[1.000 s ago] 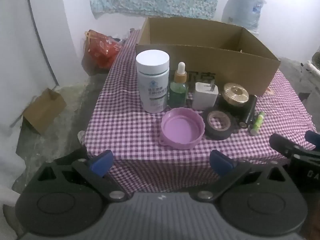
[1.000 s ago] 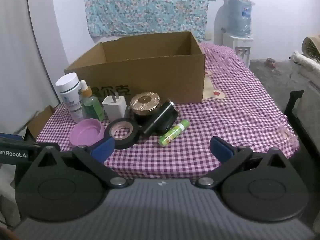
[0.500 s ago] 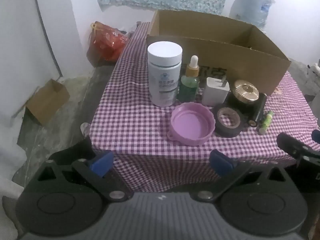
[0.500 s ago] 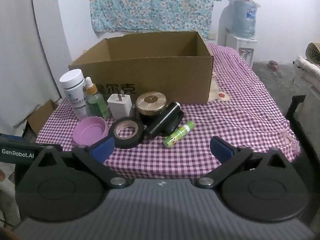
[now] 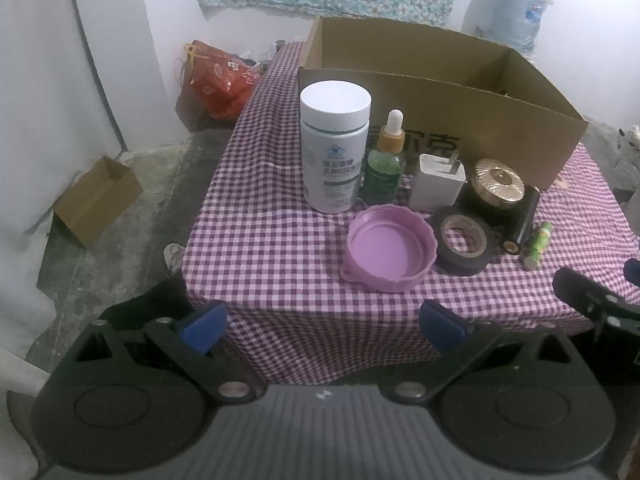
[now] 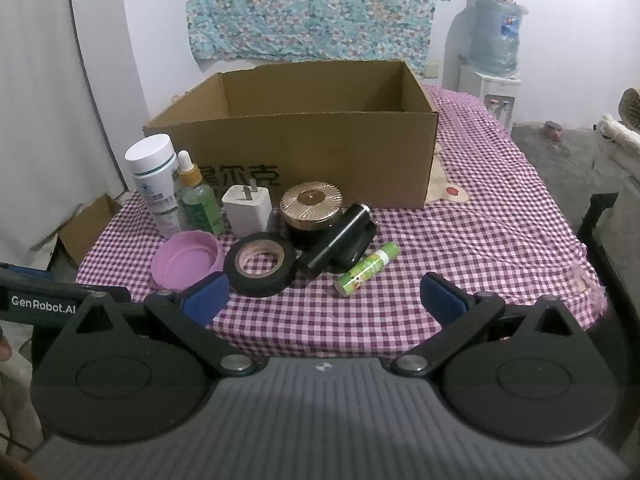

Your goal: Organize rigid objects

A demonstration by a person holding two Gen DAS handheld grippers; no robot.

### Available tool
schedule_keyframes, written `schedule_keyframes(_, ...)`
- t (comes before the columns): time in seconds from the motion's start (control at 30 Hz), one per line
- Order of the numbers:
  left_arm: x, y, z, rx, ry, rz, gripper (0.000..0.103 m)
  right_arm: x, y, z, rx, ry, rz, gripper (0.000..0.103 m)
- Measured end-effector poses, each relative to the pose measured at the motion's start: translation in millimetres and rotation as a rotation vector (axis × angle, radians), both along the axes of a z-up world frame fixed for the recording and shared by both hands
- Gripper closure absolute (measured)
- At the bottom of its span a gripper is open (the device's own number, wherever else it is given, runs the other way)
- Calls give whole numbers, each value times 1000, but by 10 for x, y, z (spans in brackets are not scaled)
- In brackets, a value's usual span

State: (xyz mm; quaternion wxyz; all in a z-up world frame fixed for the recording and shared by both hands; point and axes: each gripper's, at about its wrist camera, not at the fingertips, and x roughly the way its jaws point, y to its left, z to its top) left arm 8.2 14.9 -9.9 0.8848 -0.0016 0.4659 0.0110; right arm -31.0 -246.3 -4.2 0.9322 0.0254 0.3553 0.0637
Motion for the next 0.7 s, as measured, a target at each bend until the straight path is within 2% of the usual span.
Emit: schedule_keyframes(0.7,20,5,-17,19,10,5,0,19,-6,-16,4,5,1,1)
